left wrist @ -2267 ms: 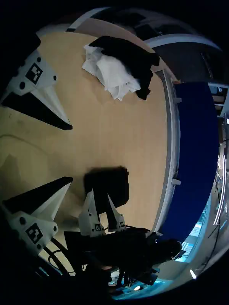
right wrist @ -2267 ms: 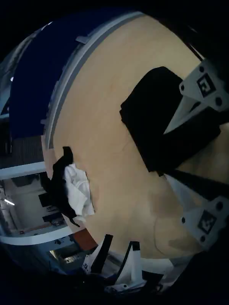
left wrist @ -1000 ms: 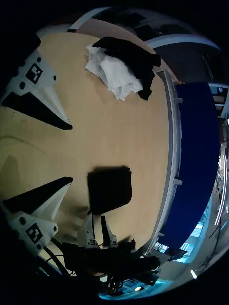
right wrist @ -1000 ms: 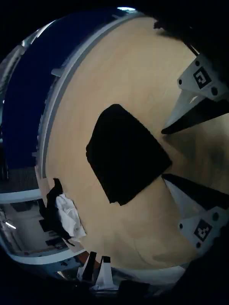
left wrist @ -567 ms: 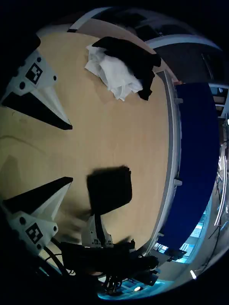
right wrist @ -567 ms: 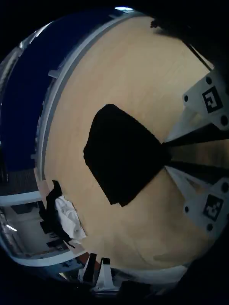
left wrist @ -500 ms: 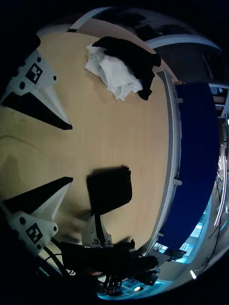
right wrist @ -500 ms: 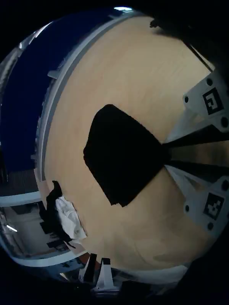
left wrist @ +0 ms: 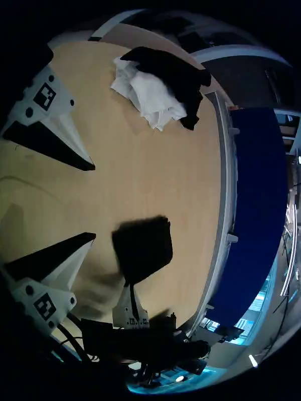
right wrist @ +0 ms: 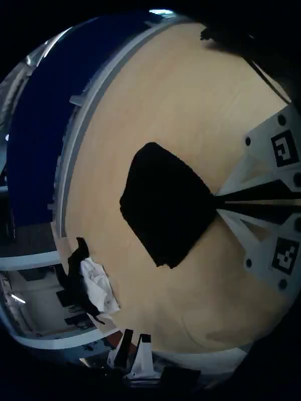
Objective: Fold towel
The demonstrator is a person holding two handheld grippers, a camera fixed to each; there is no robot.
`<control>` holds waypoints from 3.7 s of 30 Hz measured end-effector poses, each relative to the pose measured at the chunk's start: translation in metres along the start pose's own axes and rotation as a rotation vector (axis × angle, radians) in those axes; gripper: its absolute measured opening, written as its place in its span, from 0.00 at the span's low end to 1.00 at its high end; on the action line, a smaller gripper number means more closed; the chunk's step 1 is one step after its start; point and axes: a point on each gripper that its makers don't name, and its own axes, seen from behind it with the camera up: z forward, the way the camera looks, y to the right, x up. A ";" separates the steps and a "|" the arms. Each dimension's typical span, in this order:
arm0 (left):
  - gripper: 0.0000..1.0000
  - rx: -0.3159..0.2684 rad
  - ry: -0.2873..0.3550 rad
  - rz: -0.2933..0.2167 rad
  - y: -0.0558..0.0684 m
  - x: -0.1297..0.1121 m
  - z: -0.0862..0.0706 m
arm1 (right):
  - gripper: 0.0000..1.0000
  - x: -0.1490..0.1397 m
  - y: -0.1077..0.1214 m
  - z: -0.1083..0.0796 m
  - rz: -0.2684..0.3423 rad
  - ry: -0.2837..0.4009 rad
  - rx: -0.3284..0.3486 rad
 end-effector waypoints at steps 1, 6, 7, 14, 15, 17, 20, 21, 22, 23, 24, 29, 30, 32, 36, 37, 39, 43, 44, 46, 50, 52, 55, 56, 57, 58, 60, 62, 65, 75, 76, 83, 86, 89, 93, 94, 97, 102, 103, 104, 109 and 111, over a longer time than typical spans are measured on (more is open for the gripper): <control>0.91 0.000 0.001 0.000 0.000 0.000 -0.001 | 0.02 0.005 0.000 -0.003 -0.003 0.009 0.000; 0.91 0.001 0.009 0.005 0.000 0.002 -0.004 | 0.02 0.037 0.001 -0.019 -0.026 0.071 -0.001; 0.91 0.001 0.012 0.005 0.000 0.003 -0.005 | 0.02 0.045 0.001 -0.023 -0.032 0.085 -0.002; 0.91 0.001 0.036 0.005 0.000 0.013 -0.010 | 0.02 0.105 0.009 -0.058 -0.072 0.190 -0.010; 0.91 0.000 0.041 0.005 0.000 0.014 -0.011 | 0.02 0.113 0.011 -0.064 -0.078 0.205 -0.013; 0.92 -0.001 0.048 0.007 0.001 0.017 -0.012 | 0.02 0.126 0.015 -0.074 -0.087 0.230 -0.018; 0.92 -0.004 0.060 0.011 0.001 0.022 -0.014 | 0.02 0.142 0.021 -0.089 -0.096 0.259 -0.029; 0.92 -0.005 0.063 0.013 0.002 0.023 -0.015 | 0.02 0.147 0.023 -0.093 -0.098 0.266 -0.033; 0.91 -0.006 0.064 0.014 0.003 0.024 -0.015 | 0.02 0.149 0.025 -0.096 -0.099 0.271 -0.037; 0.91 -0.008 0.066 0.015 0.003 0.025 -0.015 | 0.02 0.151 0.027 -0.099 -0.101 0.275 -0.041; 0.91 -0.010 0.068 0.016 0.004 0.026 -0.016 | 0.02 0.153 0.028 -0.102 -0.101 0.279 -0.045; 0.91 -0.017 0.076 0.025 0.008 0.029 -0.017 | 0.02 0.154 0.039 -0.113 -0.095 0.286 -0.068; 0.91 -0.019 0.077 0.027 0.009 0.030 -0.017 | 0.02 0.154 0.042 -0.115 -0.092 0.288 -0.075; 0.91 -0.023 0.078 0.029 0.011 0.031 -0.018 | 0.02 0.153 0.048 -0.119 -0.086 0.289 -0.088; 0.91 -0.028 0.079 0.033 0.014 0.032 -0.019 | 0.02 0.153 0.065 -0.130 -0.061 0.298 -0.108; 0.91 -0.029 0.079 0.034 0.015 0.032 -0.019 | 0.02 0.153 0.071 -0.133 -0.054 0.300 -0.113; 0.91 -0.031 0.078 0.037 0.016 0.032 -0.018 | 0.02 0.154 0.082 -0.139 -0.039 0.305 -0.124; 0.92 -0.033 0.075 0.040 0.018 0.031 -0.018 | 0.02 0.152 0.113 -0.153 -0.023 0.305 -0.157; 0.91 -0.033 0.074 0.041 0.019 0.030 -0.017 | 0.02 0.151 0.121 -0.157 -0.020 0.303 -0.166; 0.91 -0.033 0.072 0.042 0.020 0.030 -0.017 | 0.02 0.149 0.140 -0.166 -0.016 0.298 -0.187; 0.91 -0.033 0.066 0.039 0.022 0.029 -0.018 | 0.02 0.143 0.179 -0.182 -0.005 0.286 -0.229; 0.91 -0.032 0.063 0.036 0.023 0.029 -0.017 | 0.02 0.140 0.199 -0.189 0.007 0.281 -0.249; 0.91 -0.029 0.060 0.034 0.024 0.028 -0.016 | 0.02 0.133 0.228 -0.200 0.028 0.272 -0.278; 0.91 -0.029 0.059 0.034 0.024 0.028 -0.016 | 0.02 0.131 0.237 -0.203 0.034 0.269 -0.288; 0.91 -0.028 0.059 0.034 0.025 0.028 -0.015 | 0.02 0.129 0.246 -0.206 0.040 0.265 -0.296; 0.91 -0.027 0.058 0.034 0.025 0.028 -0.014 | 0.02 0.127 0.256 -0.209 0.045 0.262 -0.304; 0.91 -0.025 0.056 0.034 0.026 0.028 -0.014 | 0.02 0.124 0.272 -0.215 0.054 0.255 -0.319; 0.91 -0.023 0.052 0.034 0.027 0.027 -0.013 | 0.02 0.122 0.289 -0.220 0.063 0.250 -0.336; 0.91 -0.023 0.046 0.034 0.028 0.026 -0.013 | 0.02 0.121 0.312 -0.227 0.077 0.248 -0.361; 0.91 -0.017 0.041 0.039 0.029 0.028 -0.013 | 0.02 0.116 0.367 -0.241 0.121 0.237 -0.421; 0.91 -0.016 0.041 0.039 0.029 0.028 -0.013 | 0.02 0.113 0.369 -0.242 0.125 0.234 -0.424; 0.91 -0.016 0.038 0.040 0.029 0.028 -0.013 | 0.02 0.092 0.377 -0.248 0.144 0.205 -0.445; 0.91 -0.018 0.038 0.042 0.031 0.028 -0.014 | 0.02 0.079 0.376 -0.253 0.156 0.194 -0.454; 0.91 -0.022 0.039 0.043 0.033 0.028 -0.015 | 0.02 0.062 0.373 -0.260 0.172 0.183 -0.462; 0.91 -0.025 0.036 0.046 0.034 0.027 -0.015 | 0.02 0.030 0.371 -0.269 0.210 0.160 -0.475; 0.91 -0.026 0.035 0.048 0.034 0.026 -0.016 | 0.02 0.019 0.370 -0.271 0.226 0.152 -0.479; 0.91 -0.028 0.031 0.053 0.035 0.024 -0.017 | 0.02 -0.011 0.367 -0.275 0.271 0.130 -0.489; 0.91 -0.029 0.025 0.059 0.036 0.021 -0.015 | 0.02 -0.061 0.364 -0.277 0.349 0.093 -0.509; 0.92 -0.029 0.023 0.060 0.036 0.021 -0.015 | 0.02 -0.070 0.363 -0.276 0.364 0.084 -0.513; 0.91 -0.029 0.022 0.061 0.037 0.020 -0.015 | 0.02 -0.078 0.363 -0.275 0.377 0.077 -0.515; 0.91 -0.026 0.019 0.068 0.038 0.019 -0.015 | 0.02 -0.109 0.361 -0.267 0.427 0.044 -0.530; 0.91 -0.026 0.019 0.070 0.039 0.020 -0.015 | 0.02 -0.119 0.362 -0.264 0.444 0.032 -0.540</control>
